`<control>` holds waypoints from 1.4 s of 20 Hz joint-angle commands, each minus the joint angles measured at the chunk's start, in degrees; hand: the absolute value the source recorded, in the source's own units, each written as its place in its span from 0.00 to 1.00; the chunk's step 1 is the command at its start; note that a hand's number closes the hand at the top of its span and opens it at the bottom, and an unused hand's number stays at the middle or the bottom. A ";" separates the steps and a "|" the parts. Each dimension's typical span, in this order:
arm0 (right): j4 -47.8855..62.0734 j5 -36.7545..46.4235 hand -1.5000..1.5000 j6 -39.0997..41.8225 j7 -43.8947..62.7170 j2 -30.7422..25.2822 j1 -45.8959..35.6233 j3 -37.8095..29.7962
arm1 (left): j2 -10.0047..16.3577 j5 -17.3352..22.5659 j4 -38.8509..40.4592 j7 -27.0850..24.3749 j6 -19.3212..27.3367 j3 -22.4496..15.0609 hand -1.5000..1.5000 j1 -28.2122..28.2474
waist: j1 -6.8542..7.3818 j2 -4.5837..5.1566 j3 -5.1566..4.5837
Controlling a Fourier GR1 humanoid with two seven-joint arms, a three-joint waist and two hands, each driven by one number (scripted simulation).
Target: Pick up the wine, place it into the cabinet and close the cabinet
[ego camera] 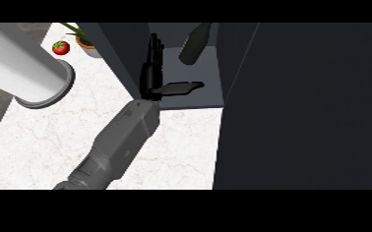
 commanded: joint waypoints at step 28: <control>-5.82 -8.06 0.00 2.72 0.01 -2.77 5.34 -6.61 | 14.12 -9.30 -73.28 11.12 21.43 -24.36 0.00 47.05 | 2.69 0.04 0.02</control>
